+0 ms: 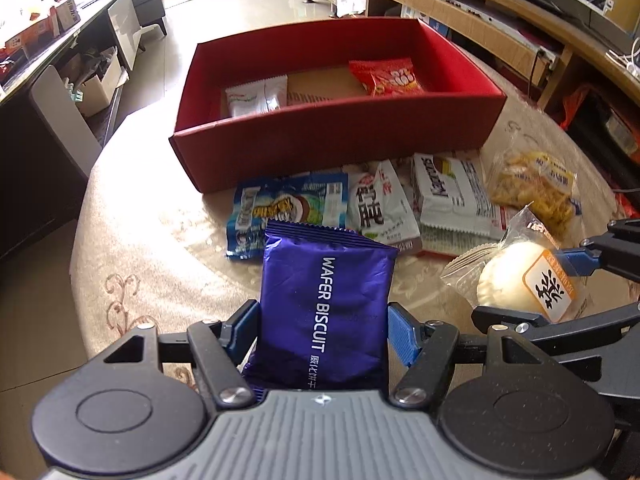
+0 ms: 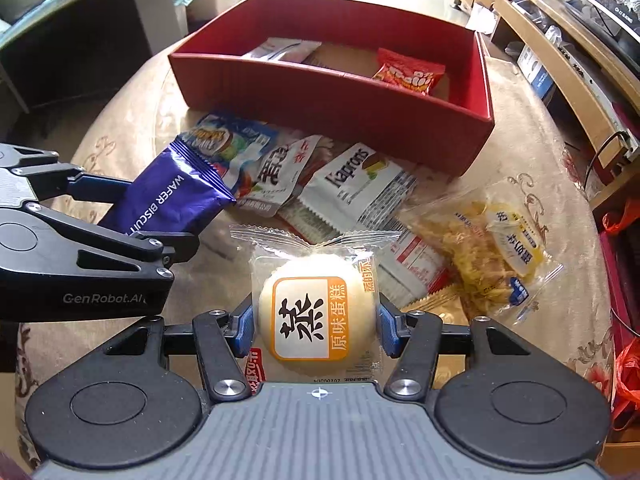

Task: Organize snacks
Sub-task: 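Lift and carry wafer packet and bun toward the red box with both tools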

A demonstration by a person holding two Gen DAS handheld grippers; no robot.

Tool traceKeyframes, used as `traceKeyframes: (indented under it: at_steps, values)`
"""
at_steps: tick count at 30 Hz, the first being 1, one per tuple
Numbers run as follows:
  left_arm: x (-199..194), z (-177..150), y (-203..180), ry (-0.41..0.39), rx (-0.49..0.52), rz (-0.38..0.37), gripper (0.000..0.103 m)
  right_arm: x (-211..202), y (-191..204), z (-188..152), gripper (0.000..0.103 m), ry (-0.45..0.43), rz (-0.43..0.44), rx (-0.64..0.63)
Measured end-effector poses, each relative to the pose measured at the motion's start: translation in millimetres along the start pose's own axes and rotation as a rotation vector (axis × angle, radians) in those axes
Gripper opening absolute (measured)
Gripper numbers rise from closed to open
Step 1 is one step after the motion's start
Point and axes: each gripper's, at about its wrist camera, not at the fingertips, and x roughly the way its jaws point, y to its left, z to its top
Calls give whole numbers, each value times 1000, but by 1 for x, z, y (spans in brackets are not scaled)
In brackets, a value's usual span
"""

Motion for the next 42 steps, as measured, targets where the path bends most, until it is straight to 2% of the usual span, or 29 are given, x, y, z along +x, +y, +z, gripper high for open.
traceKeyframes:
  at_steps: [16, 27, 42]
  values:
    - [-1, 13, 5, -33, -33, 19, 63, -2, -14, 14, 65, -42, -27, 61]
    - [-2, 18, -1, -58, -16, 40, 63, -6, -21, 22, 65, -73, -27, 95]
    - [-10, 36, -5, -127, -7, 112, 63, -9, -22, 35, 65, -111, -42, 107]
